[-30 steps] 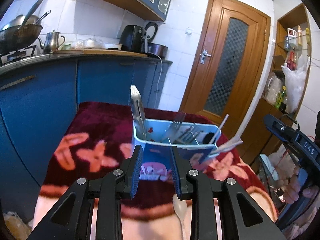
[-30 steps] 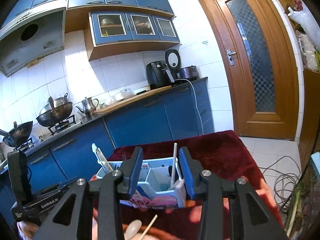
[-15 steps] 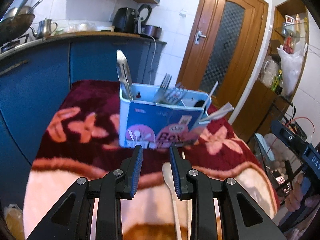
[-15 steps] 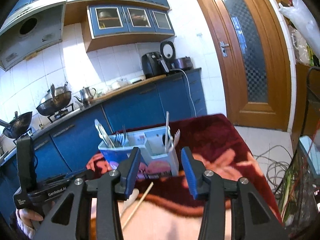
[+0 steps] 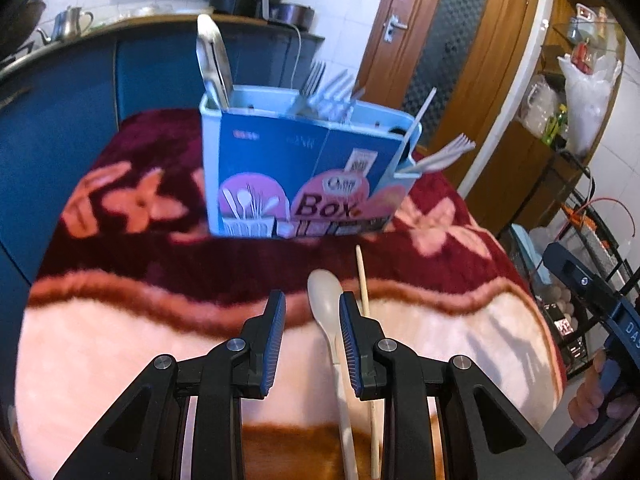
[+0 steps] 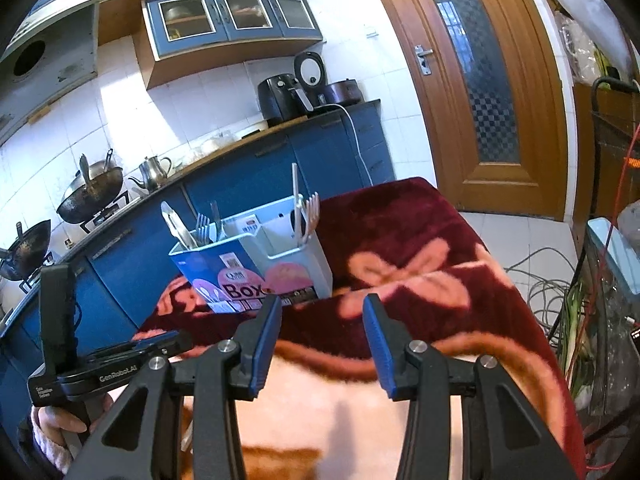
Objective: Organize utensils
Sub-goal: 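Move both tools back to the blanket, left tool toward the beige spoon, then grasp the beige plastic spoon with the left tool and lift it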
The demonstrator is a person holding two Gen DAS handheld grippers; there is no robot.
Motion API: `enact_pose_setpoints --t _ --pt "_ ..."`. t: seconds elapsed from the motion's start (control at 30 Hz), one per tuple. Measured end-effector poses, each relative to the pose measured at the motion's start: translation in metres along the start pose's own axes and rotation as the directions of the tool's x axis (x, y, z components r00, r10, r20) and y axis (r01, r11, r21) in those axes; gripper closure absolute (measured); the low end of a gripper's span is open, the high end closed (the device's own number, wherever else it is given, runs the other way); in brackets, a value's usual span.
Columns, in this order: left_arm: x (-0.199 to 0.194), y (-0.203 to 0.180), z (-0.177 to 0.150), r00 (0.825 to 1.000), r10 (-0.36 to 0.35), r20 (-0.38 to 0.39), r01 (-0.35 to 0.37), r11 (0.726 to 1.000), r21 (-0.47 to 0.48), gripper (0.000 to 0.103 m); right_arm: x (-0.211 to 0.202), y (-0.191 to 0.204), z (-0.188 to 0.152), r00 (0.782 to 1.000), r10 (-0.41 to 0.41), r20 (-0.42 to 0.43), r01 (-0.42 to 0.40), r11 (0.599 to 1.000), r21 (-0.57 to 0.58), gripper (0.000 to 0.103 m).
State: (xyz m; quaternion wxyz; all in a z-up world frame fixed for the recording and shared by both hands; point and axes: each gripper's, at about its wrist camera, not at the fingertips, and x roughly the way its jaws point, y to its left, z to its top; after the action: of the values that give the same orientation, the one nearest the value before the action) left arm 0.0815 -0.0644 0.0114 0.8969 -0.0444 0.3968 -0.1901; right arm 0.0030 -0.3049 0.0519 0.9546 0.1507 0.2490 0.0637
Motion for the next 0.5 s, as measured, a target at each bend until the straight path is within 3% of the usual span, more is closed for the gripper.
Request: enact_pose_setpoints --t 0.5 --pt "0.042 0.009 -0.005 0.989 -0.054 -0.14 0.046 0.997 -0.061 0.075 0.006 -0.012 -0.011 0.999 -0.003 -0.039 0.004 1.0 0.026 0.057"
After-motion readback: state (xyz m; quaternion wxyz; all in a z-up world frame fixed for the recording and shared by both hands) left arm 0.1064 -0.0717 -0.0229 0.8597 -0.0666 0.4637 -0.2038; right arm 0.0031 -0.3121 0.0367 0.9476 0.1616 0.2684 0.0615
